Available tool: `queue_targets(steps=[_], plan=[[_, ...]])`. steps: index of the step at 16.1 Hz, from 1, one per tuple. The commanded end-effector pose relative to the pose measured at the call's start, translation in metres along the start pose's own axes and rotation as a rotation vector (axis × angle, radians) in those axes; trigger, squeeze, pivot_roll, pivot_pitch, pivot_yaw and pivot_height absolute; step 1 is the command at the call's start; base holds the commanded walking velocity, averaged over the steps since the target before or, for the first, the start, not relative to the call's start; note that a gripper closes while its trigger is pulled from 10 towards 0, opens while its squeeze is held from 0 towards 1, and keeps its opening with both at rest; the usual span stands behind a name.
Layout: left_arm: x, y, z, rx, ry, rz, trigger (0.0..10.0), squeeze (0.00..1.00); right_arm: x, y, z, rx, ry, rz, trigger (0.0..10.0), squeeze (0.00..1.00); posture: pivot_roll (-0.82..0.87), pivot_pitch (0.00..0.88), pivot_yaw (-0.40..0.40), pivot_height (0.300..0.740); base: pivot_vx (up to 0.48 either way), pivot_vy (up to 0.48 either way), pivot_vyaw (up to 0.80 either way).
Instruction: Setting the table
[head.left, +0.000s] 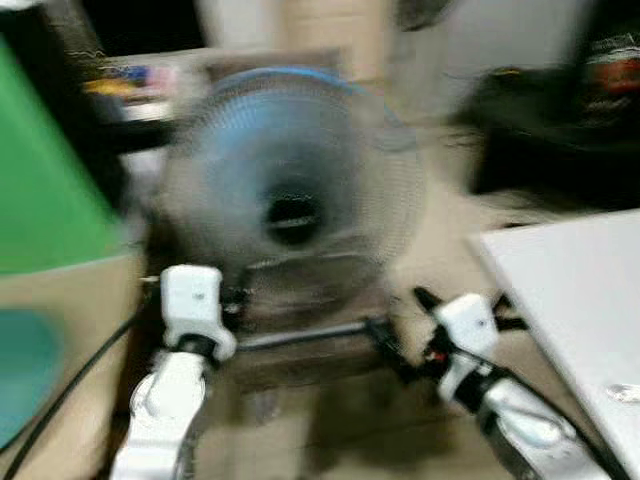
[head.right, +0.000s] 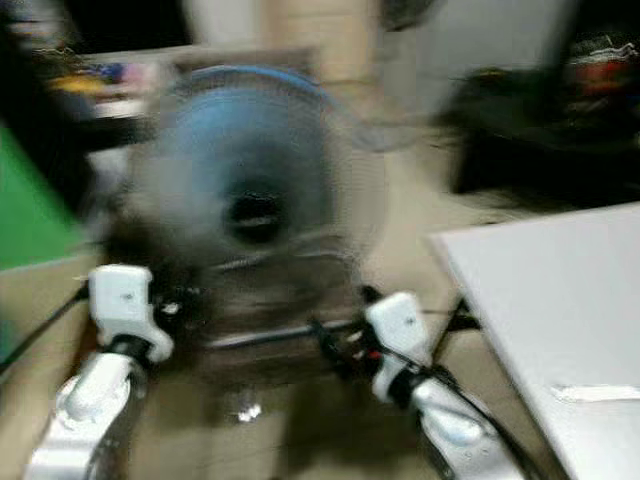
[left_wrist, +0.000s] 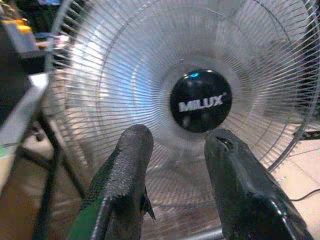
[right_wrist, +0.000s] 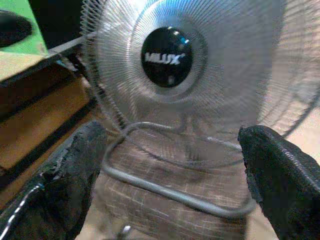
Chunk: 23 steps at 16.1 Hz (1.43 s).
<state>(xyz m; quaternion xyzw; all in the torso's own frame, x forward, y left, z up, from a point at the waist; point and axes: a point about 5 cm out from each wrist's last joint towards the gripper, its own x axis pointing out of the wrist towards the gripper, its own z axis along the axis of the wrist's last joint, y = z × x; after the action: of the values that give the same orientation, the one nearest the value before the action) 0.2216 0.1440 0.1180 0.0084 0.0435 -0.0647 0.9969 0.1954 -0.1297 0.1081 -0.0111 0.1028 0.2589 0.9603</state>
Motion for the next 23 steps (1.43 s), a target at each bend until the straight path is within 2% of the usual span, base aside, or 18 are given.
queue_targets(steps=[1,2,3,5,6,7,8,9,11,12,14,15,16,17,19,21,23], plan=[[-0.002,0.001,0.002,0.009,0.002,-0.014,10.0,0.00,0.001,0.005,0.007,0.011,-0.032,0.023,10.0,0.00,-0.03,0.000,0.060,0.740,0.000,0.000,0.80],[-0.004,0.003,0.000,-0.009,0.012,-0.005,10.0,0.35,0.001,0.008,0.003,-0.004,-0.017,0.038,10.0,0.00,-0.03,0.000,0.069,0.740,0.000,0.000,0.80],[-0.005,0.001,0.001,-0.026,0.006,-0.022,10.0,1.00,0.002,0.009,0.004,-0.008,-0.014,0.046,10.0,0.00,-0.03,0.000,0.066,0.740,0.000,0.000,0.80],[-0.003,-0.003,0.004,-0.004,-0.008,-0.077,10.0,1.00,0.004,0.008,0.005,-0.005,-0.016,0.049,10.0,0.00,-0.01,0.000,0.052,0.740,0.000,0.000,0.80],[0.001,0.005,0.005,0.002,-0.013,-0.011,10.0,1.00,0.008,0.007,0.003,-0.016,-0.007,0.053,10.0,0.00,-0.02,0.000,0.064,0.740,0.000,0.000,0.80],[0.003,0.007,0.005,0.001,-0.013,0.006,10.0,1.00,0.008,0.007,0.004,-0.027,-0.005,0.055,10.0,0.00,-0.02,0.000,0.064,0.740,0.000,0.000,0.80],[0.006,0.003,0.008,0.027,-0.021,-0.040,10.0,1.00,0.010,0.004,0.005,-0.010,-0.006,0.044,10.0,0.00,-0.01,0.000,0.057,0.740,0.000,0.000,0.80],[0.008,0.004,0.007,0.022,-0.018,-0.023,10.0,1.00,0.012,0.002,0.002,-0.006,0.005,0.023,10.0,0.65,-0.02,0.000,0.070,0.740,0.000,0.000,0.80],[0.011,0.002,0.010,0.016,-0.032,-0.026,10.0,1.00,0.012,0.000,0.003,0.019,-0.003,0.003,10.0,1.00,-0.01,0.000,0.067,0.740,0.000,0.000,0.80],[0.012,0.000,0.013,0.041,-0.047,-0.035,10.0,1.00,0.012,-0.002,0.006,0.060,-0.022,-0.017,10.0,1.00,-0.02,0.000,0.067,0.740,0.000,0.000,0.80],[0.014,0.005,0.009,0.054,-0.030,0.006,10.0,1.00,0.012,-0.004,0.004,0.025,-0.002,-0.029,10.0,1.00,-0.02,0.000,0.072,0.740,0.000,0.000,0.69],[0.014,0.001,0.011,0.065,-0.039,-0.028,10.0,1.00,0.012,-0.005,0.005,0.040,-0.016,-0.052,10.0,1.00,-0.02,0.000,0.067,0.740,0.000,0.000,0.00],[0.014,0.000,0.011,0.075,-0.044,-0.045,10.0,1.00,0.013,-0.006,0.004,0.062,-0.008,-0.054,10.0,0.29,-0.02,0.000,0.065,0.740,0.000,0.000,0.00],[0.015,0.001,0.011,0.079,-0.049,-0.037,10.0,1.00,0.014,-0.006,0.003,0.058,0.007,-0.042,10.0,0.00,-0.02,0.000,0.063,0.740,0.000,0.000,0.00],[0.015,0.003,0.012,0.070,-0.053,-0.020,10.0,1.00,0.017,-0.011,0.010,0.000,-0.034,-0.064,10.0,0.00,-0.01,0.000,0.055,0.740,0.262,0.000,0.00],[0.014,0.004,0.014,0.073,-0.061,-0.017,10.0,1.00,0.022,-0.013,0.020,-0.020,-0.079,-0.081,10.0,0.00,0.00,0.000,0.046,0.740,0.307,0.000,0.00],[0.014,0.005,0.015,0.072,-0.070,-0.010,10.0,1.00,0.026,-0.005,0.027,-0.045,-0.106,-0.014,10.0,0.00,0.01,0.000,0.039,0.740,0.317,0.000,0.80]])
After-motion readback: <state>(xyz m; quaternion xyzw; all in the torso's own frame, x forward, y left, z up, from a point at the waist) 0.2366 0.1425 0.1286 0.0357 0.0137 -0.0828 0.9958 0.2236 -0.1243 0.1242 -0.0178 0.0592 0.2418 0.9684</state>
